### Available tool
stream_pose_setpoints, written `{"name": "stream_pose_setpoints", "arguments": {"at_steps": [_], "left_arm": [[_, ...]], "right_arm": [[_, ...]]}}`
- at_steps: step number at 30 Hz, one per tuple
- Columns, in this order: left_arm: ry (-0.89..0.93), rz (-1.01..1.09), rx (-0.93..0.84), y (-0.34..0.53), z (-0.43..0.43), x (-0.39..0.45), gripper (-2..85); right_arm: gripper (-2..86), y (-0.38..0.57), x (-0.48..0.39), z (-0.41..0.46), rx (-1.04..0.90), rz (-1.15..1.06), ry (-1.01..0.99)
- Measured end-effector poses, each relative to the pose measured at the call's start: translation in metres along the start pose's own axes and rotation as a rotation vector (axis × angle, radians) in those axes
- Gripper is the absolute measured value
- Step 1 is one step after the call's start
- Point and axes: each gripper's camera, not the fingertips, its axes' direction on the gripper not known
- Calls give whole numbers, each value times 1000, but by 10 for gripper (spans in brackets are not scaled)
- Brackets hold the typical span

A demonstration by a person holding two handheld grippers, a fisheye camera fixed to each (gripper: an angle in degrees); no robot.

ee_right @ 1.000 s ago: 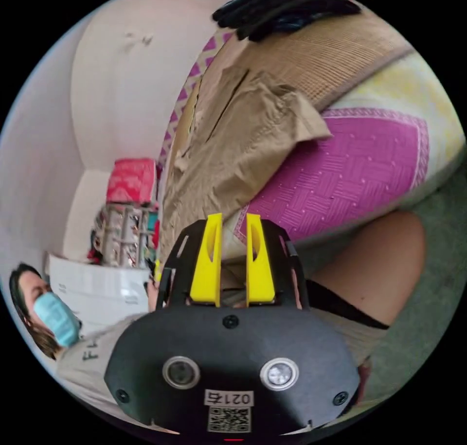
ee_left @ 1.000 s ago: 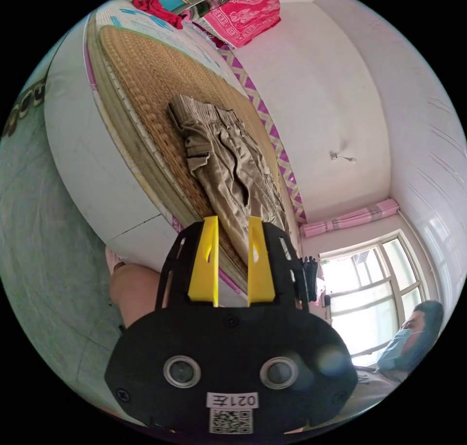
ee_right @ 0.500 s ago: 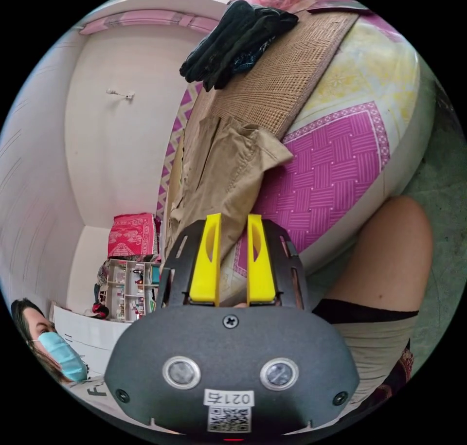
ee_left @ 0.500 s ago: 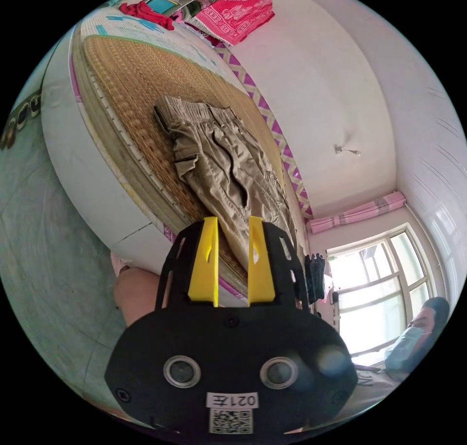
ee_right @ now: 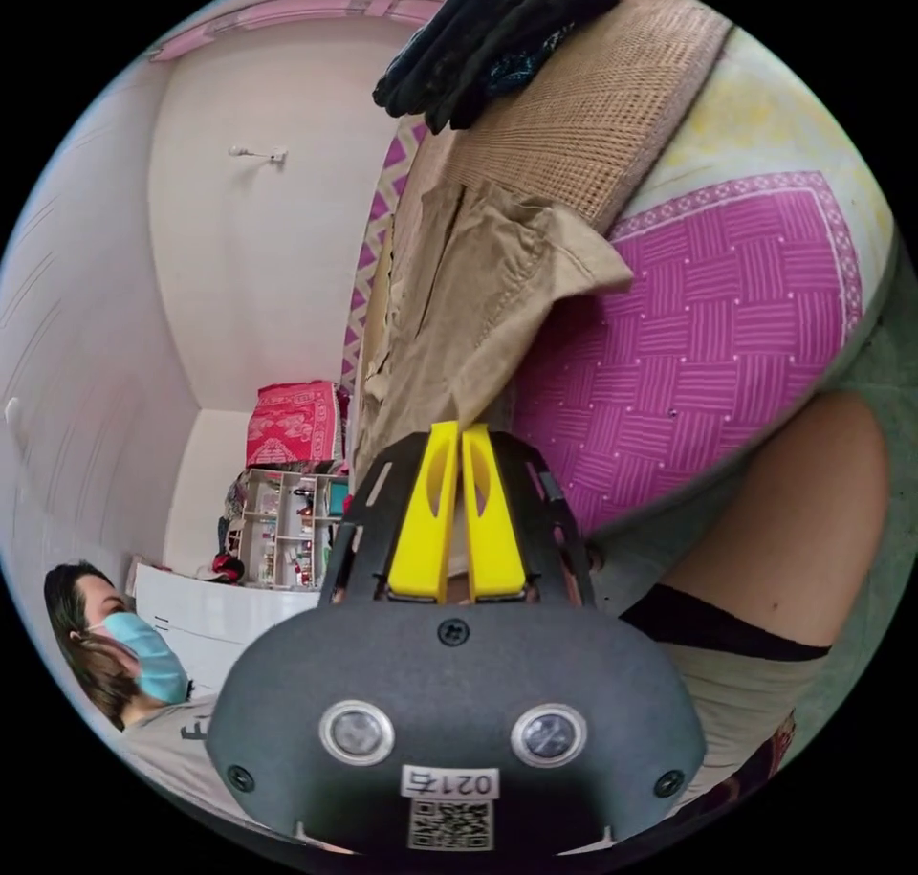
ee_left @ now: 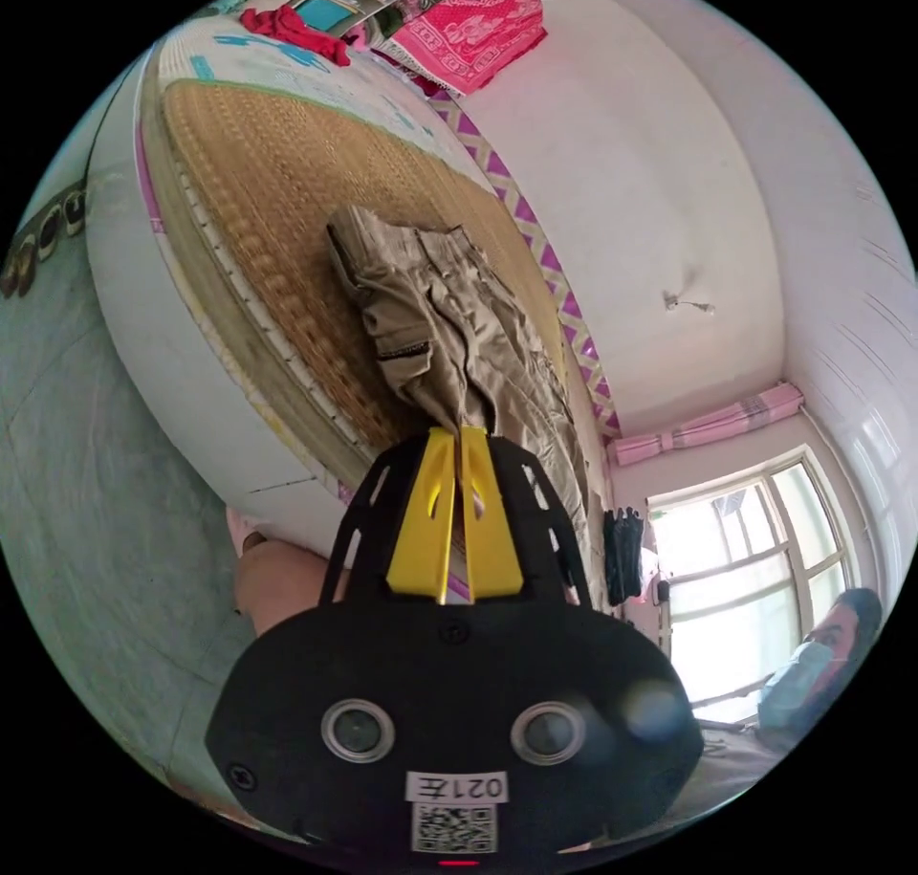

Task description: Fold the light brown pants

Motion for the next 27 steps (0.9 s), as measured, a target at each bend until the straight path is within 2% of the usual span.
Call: {"name": "stream_pose_setpoints", "arguments": {"at_steps": [3, 6, 8, 12, 14, 19, 23, 27], "left_arm": [[-16, 132, -48, -17, 7, 43, -9], [-106, 341, -125, -52, 29, 120, -9], [-196, 490, -158, -88, 58, 186, -10], [-251, 579, -210, -160, 127, 258, -10], [-289, 595, -265, -213, 198, 288, -10], [-351, 529, -350, -298, 367, 292, -10], [-436, 453, -421, -317, 490, 258, -9], [-449, 466, -430, -306, 528, 231, -8]], "right_arm": [[-5, -13, -14, 6, -8, -42, -52], [-7, -58, -61, 20, -48, -116, -122], [-7, -113, -122, 42, -75, -218, -115], [-7, -219, -224, 95, -106, -367, -68], [-7, -301, -282, 144, -126, -422, -7], [-6, -466, -350, 264, -172, -371, 104], [-4, -574, -395, 351, -165, -308, 237], [9, -638, -447, 403, -227, -322, 267]]}}
